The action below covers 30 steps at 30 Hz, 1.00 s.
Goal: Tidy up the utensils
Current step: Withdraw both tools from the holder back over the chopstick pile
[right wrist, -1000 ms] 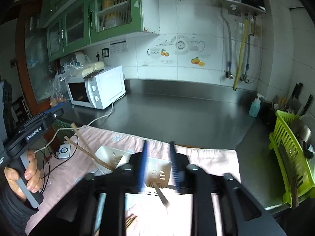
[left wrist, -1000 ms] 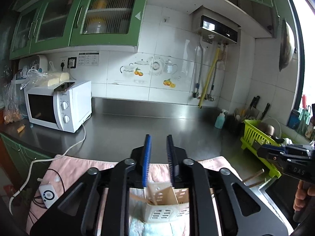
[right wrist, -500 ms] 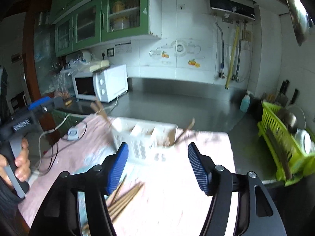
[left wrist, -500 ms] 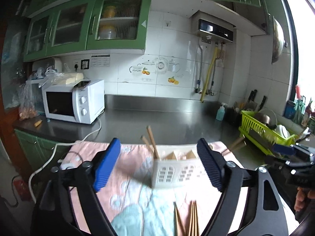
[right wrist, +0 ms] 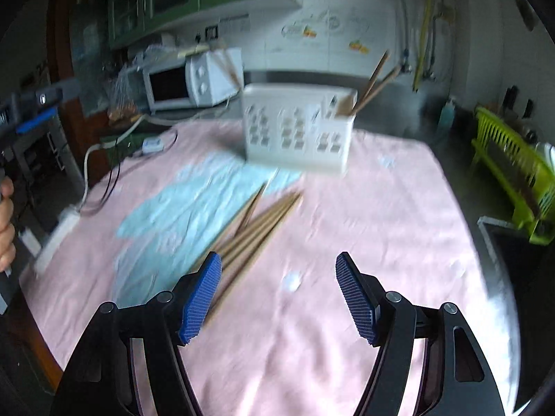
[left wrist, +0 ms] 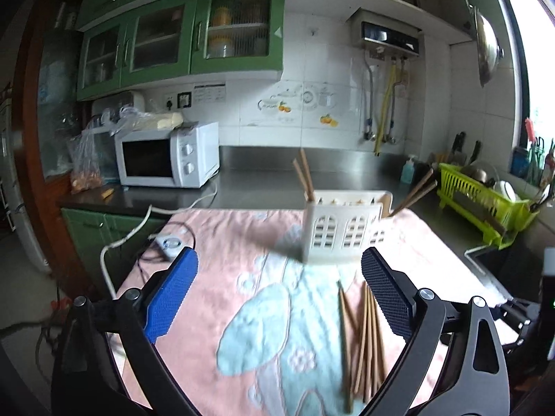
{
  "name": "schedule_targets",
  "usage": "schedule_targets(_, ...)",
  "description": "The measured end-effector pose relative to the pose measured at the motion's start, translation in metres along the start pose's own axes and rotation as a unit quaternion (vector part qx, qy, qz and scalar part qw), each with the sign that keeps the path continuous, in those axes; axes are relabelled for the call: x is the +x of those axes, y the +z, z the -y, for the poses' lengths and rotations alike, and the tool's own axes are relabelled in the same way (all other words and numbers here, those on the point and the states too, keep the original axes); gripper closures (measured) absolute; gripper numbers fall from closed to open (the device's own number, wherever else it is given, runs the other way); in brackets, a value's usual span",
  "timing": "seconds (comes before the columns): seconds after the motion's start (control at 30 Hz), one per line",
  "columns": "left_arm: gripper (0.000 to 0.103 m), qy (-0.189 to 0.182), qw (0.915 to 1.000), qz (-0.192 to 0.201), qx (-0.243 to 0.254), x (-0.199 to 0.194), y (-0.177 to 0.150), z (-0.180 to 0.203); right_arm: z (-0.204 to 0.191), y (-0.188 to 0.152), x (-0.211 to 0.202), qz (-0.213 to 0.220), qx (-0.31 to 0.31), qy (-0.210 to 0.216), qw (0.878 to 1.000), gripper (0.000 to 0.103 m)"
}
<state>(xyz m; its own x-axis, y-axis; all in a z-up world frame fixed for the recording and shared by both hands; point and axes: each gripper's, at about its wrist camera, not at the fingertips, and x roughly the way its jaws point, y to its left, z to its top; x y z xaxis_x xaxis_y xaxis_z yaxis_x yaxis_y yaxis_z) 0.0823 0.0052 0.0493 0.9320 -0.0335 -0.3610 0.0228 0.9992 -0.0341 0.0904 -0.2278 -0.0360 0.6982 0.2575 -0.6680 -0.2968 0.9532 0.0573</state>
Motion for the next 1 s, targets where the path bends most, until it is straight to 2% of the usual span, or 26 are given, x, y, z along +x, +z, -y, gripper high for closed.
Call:
schedule_targets(0.3,0.009,0.019,0.9994,-0.024,-0.019,-0.003,-0.03,-0.019,-0.03,-0.043,0.032,-0.055,0.008,0.02,0.998,0.046)
schedule_targets(0.43,0.009,0.019,0.9991,-0.029,-0.025,-0.003,-0.036,-0.026,-0.039,-0.048,0.042,-0.068,0.01,0.024,0.997,0.055)
schedule_targets(0.67,0.009,0.025,0.9986,-0.038,-0.027,-0.001,-0.043,-0.032,-0.044,-0.055,0.054,-0.091,0.017,0.032,0.995,0.06)
schedule_targets(1.0,0.009,0.021,0.998,-0.046,-0.039,0.002,-0.047,-0.037,-0.051,-0.057,0.058,-0.091,-0.008,-0.004,0.996,0.065)
